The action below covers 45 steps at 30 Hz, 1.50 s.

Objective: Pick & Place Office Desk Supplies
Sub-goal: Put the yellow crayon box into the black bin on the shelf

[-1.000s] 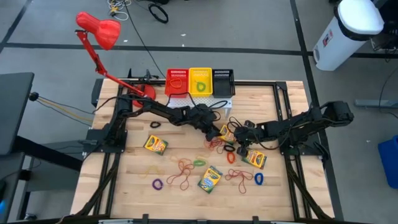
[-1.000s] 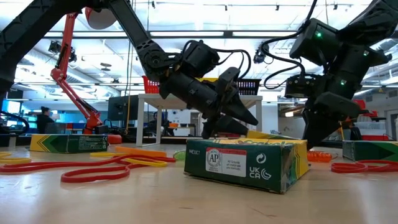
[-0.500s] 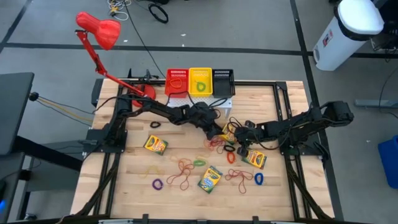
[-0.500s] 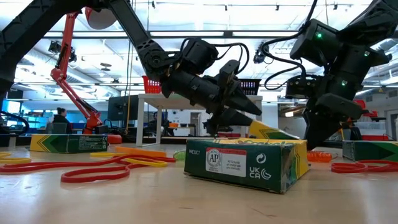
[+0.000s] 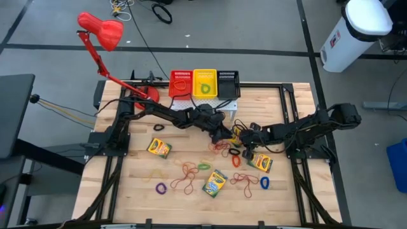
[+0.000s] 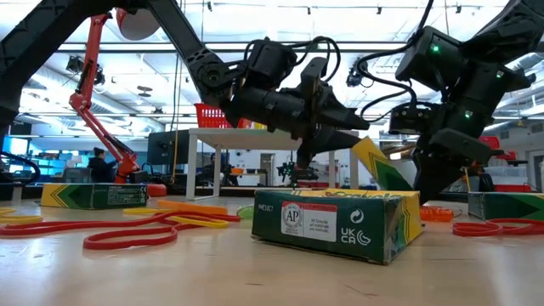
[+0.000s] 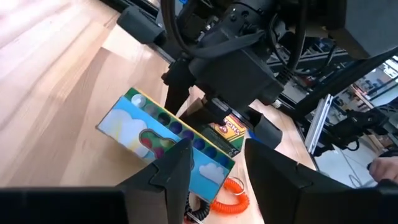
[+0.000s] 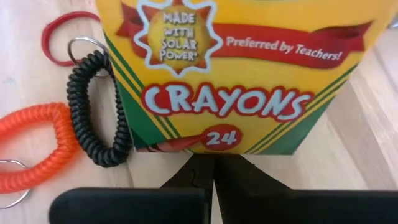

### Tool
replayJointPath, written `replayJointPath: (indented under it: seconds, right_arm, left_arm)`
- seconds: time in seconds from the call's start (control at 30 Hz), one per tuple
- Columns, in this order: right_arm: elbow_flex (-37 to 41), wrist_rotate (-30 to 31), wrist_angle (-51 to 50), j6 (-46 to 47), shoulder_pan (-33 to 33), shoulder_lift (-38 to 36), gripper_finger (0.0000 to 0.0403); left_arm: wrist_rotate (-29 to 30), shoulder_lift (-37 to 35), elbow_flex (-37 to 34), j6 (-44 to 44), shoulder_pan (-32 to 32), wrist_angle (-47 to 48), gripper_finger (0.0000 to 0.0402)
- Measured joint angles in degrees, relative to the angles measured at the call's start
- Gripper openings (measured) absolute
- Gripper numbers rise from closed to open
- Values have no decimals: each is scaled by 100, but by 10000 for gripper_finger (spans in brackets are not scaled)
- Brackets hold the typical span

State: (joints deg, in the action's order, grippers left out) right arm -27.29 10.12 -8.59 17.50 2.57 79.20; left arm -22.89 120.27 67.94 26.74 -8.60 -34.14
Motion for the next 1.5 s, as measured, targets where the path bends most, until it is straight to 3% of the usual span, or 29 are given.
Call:
replayJointPath:
  seconds: [0.5,0.8,1.1,1.5]
  right_arm:
    - [-33,207,1126,20,-4,-20,15]
    - [-28,137,1052,172,1,-44,18]
    - [-31,58,733,349,4,-245,90]
    - [-28,-19,372,365,7,-601,170]
  left_arm:
    - [136,26,-4,-170,29,-172,160]
    - [147,26,-9,-231,52,-174,160]
    - [186,37,-20,-291,50,-363,165]
    - [257,-288,-30,-788,111,165,231]
